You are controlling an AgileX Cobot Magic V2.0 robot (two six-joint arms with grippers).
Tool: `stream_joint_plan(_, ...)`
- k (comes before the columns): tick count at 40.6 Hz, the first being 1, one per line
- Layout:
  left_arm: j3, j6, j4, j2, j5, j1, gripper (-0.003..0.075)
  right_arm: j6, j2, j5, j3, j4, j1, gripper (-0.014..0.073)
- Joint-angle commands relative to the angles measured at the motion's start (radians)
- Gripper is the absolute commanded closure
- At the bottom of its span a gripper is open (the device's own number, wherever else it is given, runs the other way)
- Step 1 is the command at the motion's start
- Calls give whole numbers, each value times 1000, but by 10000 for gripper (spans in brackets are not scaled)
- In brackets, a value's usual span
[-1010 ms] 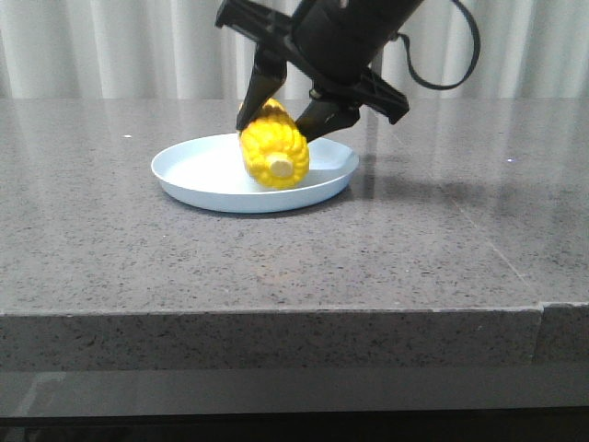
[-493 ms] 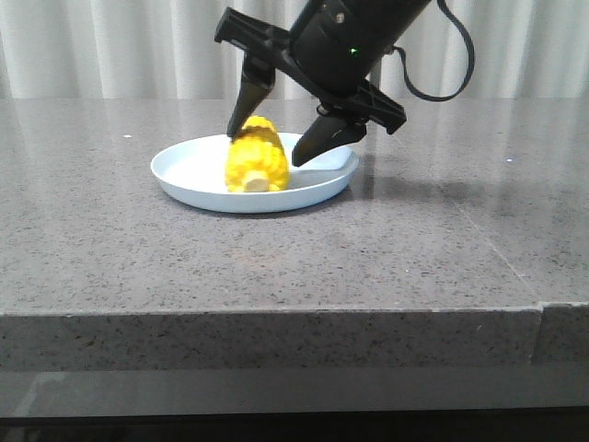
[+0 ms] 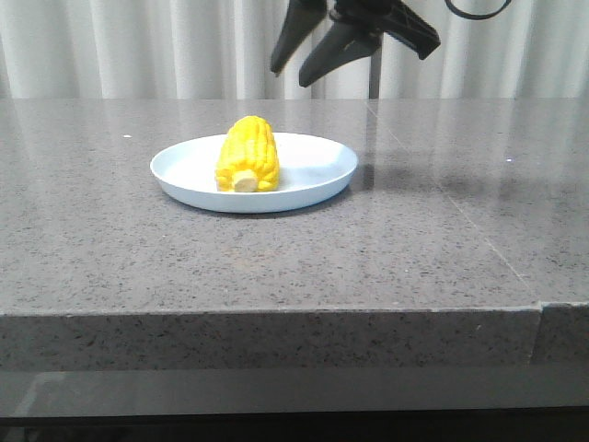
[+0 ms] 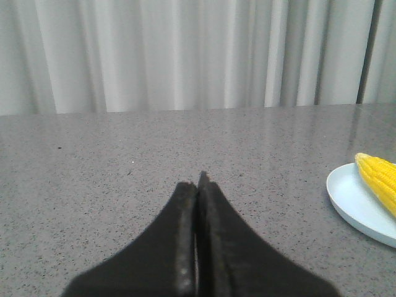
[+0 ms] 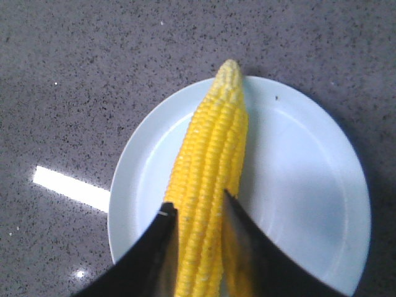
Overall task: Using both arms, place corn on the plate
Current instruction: 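Open the right gripper and raise it away from the corn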
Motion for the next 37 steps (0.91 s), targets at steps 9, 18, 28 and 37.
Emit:
stream_joint_plan(9,-26,-2,2,11,-78,0,741,0,-110,60,-37,-118,-102,628)
stream_joint_plan(18,-26,-2,2,11,-78,0,741,0,-193,197,-23,-322,-206,631)
stream_joint_plan(28,-26,-2,2,11,-78,0,741,0,-342,204,188,-452,-283,631)
stream_joint_plan(37,-26,-2,2,11,-78,0,741,0,-556,33,491,-474,-287,632)
